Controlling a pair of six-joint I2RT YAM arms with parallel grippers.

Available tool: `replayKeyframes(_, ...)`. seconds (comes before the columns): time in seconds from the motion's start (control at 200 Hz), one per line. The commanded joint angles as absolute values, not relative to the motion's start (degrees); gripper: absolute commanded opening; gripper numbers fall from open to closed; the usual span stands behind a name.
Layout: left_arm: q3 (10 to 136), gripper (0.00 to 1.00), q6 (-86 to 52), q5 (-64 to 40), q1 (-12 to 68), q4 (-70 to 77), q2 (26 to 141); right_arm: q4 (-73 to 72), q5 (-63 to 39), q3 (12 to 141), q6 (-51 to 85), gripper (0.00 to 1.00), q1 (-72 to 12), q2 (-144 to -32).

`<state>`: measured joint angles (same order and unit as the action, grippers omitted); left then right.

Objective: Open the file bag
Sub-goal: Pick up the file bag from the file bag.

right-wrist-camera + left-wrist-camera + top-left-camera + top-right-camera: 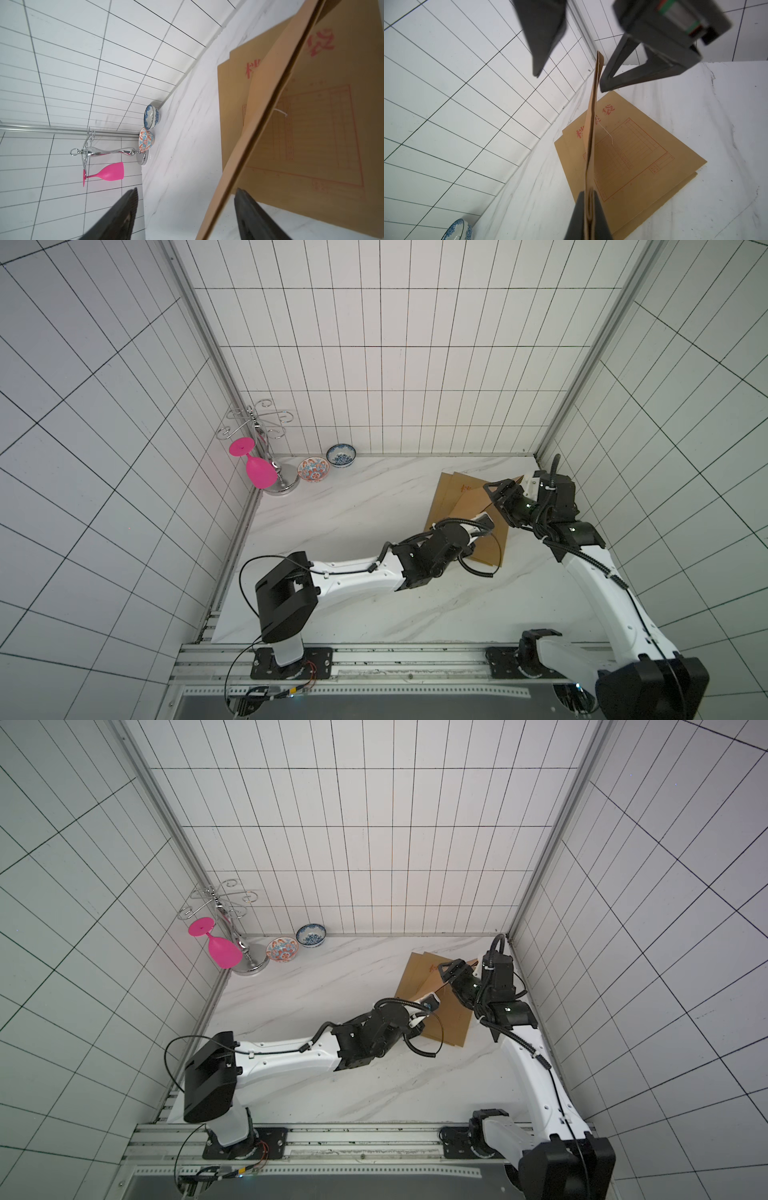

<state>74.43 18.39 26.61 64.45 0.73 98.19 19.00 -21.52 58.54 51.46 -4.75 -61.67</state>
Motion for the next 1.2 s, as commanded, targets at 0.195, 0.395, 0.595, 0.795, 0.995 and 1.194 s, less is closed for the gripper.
replayKeyframes(0.195,80.7,0.00,3.7,22.3,56.8,-12.9,82.3,17.9,-17.9,60.6,36.0,0.84,-4.3,-52.8)
replayKeyframes(0.395,87.4,0.00,6.0,26.4,56.5,-18.6,77.0,9.1,-29.0,58.8,37.5,0.82,-4.3,-54.5)
replayKeyframes(0.595,90.5,0.00,5.7,21.6,55.2,-15.5,69.6,-11.6,-38.6,55.6,46.3,0.98,-4.3,-59.1)
replayKeyframes(0.795,92.4,0.00,4.1,16.5,54.9,-11.0,64.5,-35.8,-44.6,58.5,59.6,0.99,-4.6,-68.3)
replayKeyframes(0.995,94.1,0.00,0.4,13.0,54.8,-7.8,62.6,-56.5,-47.5,65.1,70.4,0.98,-6.4,-75.8)
replayKeyframes(1.194,94.1,0.00,-2.6,10.1,54.8,-5.6,61.6,-68.6,-47.8,71.6,77.3,0.99,-8.7,-79.6)
